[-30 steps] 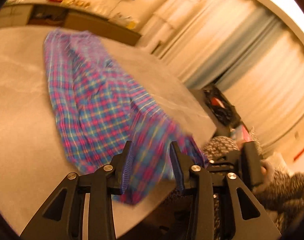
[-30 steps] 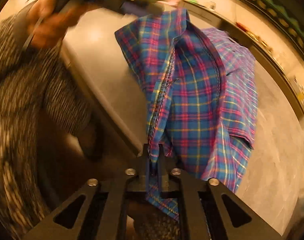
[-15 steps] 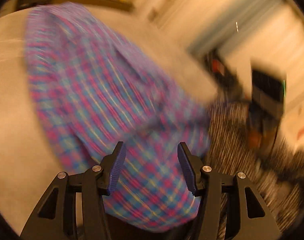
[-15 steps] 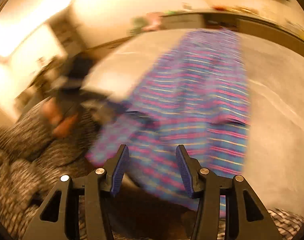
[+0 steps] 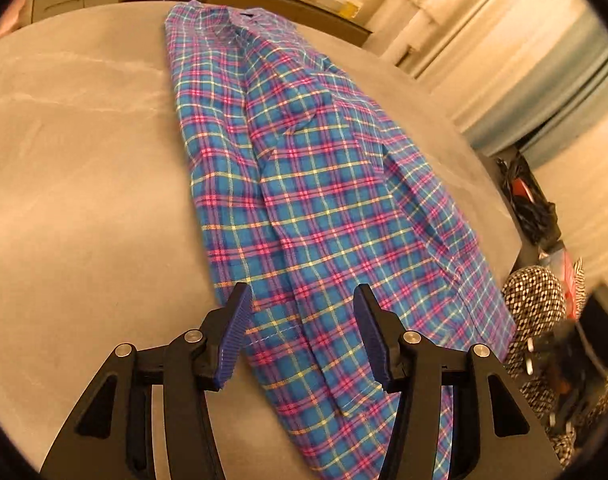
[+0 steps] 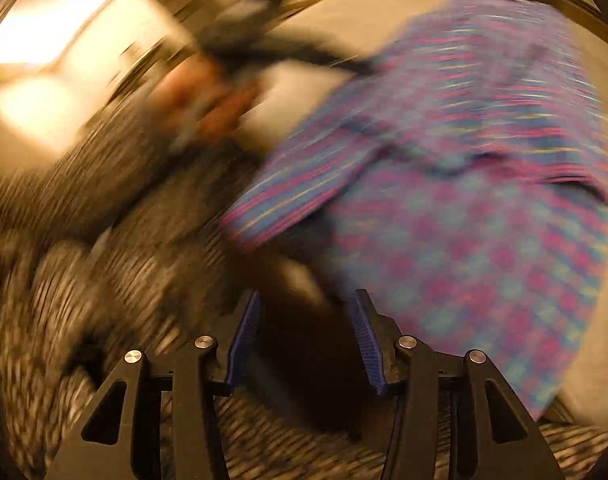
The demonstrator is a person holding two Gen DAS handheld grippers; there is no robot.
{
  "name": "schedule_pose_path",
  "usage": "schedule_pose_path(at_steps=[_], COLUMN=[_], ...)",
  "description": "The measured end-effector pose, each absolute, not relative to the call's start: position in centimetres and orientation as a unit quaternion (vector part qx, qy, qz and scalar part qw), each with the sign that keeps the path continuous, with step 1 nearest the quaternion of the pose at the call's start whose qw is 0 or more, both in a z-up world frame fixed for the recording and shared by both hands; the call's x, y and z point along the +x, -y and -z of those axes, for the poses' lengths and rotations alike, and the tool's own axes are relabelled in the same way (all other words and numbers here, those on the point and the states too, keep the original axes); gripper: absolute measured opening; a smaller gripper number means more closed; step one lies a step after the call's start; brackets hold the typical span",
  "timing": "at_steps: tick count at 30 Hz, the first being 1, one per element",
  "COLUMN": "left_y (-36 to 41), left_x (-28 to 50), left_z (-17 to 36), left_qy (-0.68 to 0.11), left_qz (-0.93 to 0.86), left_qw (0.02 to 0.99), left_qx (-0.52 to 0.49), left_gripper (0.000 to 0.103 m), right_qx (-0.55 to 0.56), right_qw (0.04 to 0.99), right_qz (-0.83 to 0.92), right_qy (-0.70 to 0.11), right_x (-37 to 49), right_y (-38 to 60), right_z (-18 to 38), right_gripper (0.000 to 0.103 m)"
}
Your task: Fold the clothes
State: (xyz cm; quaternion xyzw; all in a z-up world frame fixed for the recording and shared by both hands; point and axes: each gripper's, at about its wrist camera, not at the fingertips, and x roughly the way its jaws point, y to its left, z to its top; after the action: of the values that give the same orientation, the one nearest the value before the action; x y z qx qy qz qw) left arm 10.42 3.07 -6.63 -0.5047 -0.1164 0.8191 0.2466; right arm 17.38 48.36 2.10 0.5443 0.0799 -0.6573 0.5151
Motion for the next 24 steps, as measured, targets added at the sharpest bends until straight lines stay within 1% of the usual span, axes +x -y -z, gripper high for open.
schedule_pose_path(at_steps=[4, 6, 9, 10, 13, 18, 20, 21, 22, 24], left_y=[-4.7, -5.9, -7.1, -7.3, -7.5, -7.0, -6.7, -6.2, -5.7, -5.9], left_x=[9.4, 8.4, 6.2, 5.3, 2.4, -3.8, -5.3, -5.5, -5.1, -2.0], left_z=[6.2, 6.1, 5.7, 5.6, 5.7, 6.0, 6.1, 6.0, 5.8, 4.8], left_qy=[0.081, 0.047, 0.012, 0.008, -0.002, -0.01, -0.008, -0.001, 0.007, 0.026], left_qz=[-0.823, -0.827, -0.833, -0.833, -0.834, -0.845, -0.849, -0.85, -0.85, -0.851], left_qw=[0.246, 0.238, 0.216, 0.209, 0.189, 0.137, 0.112, 0.104, 0.101, 0.145], left_qx=[-0.506, -0.507, -0.51, -0.513, -0.518, -0.517, -0.516, -0.517, -0.517, -0.505], left_gripper=[0.055, 0.055, 0.055, 0.055, 0.053, 0.053, 0.052, 0.052, 0.047, 0.047], right_qx=[0.527, 0.528, 0.536, 0.539, 0.557, 0.521, 0.493, 0.484, 0.491, 0.503], right_qw=[0.484, 0.409, 0.29, 0.274, 0.24, 0.223, 0.216, 0.215, 0.214, 0.215], right_qz=[0.698, 0.745, 0.792, 0.796, 0.794, 0.819, 0.837, 0.843, 0.841, 0.835], right_qy=[-0.02, 0.007, -0.024, -0.022, -0.046, -0.092, -0.093, -0.09, -0.081, -0.064], right_x=[13.9, 10.1, 5.2, 3.4, -1.1, -7.0, -8.3, -8.7, -8.4, -7.5], right_y=[-50.5, -52.1, -52.7, -52.1, -49.4, -44.3, -43.4, -43.2, -43.8, -44.8], right_z=[-3.4, -3.7, -2.7, -2.1, -0.3, -0.3, -0.1, -0.1, -0.3, -0.8], right_gripper=[0.05, 0.05, 0.05, 0.05, 0.05, 0.05, 0.05, 0.05, 0.05, 0.05])
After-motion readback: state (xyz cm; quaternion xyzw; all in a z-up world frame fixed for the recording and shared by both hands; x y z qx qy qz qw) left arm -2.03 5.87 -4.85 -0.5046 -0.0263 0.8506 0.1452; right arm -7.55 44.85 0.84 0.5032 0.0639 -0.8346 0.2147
